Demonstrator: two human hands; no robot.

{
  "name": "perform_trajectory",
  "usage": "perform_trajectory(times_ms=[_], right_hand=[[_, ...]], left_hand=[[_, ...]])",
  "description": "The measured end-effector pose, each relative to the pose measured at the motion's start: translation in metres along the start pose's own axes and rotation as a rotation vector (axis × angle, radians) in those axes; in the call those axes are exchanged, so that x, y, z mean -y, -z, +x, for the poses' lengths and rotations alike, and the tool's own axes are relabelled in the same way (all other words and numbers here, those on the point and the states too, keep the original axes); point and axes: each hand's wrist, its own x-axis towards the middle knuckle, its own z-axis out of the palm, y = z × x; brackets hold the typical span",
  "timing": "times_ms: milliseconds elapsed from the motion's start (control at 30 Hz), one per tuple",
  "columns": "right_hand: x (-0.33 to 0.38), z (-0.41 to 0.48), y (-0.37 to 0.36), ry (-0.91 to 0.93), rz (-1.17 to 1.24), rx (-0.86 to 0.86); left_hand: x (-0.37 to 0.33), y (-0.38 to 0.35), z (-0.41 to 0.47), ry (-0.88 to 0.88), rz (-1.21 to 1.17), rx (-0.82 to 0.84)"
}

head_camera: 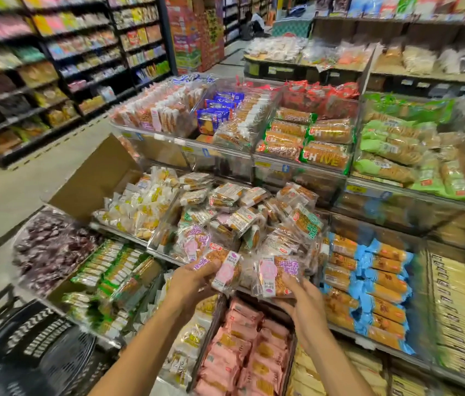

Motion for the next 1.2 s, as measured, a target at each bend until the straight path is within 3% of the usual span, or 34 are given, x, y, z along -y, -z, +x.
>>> perform_trajectory(times_ms=[167, 367, 1200], right_hand=[[-0.018, -0.002, -0.032, -0.089, -0.069, 0.125], [-0.044, -0.017, -0.096, -0.142, -0.172, 0.252], [-0.206, -0.126, -0.443, -0.300, -0.390, 0.757]], left_hand=[[0.003, 0.036, -0.030, -0.054, -0.058, -0.200], [0.005, 0.098, -0.068, -0.108, -0.108, -0.323], [0.020, 0.451, -0.171, -0.183, -0.358, -0.896]])
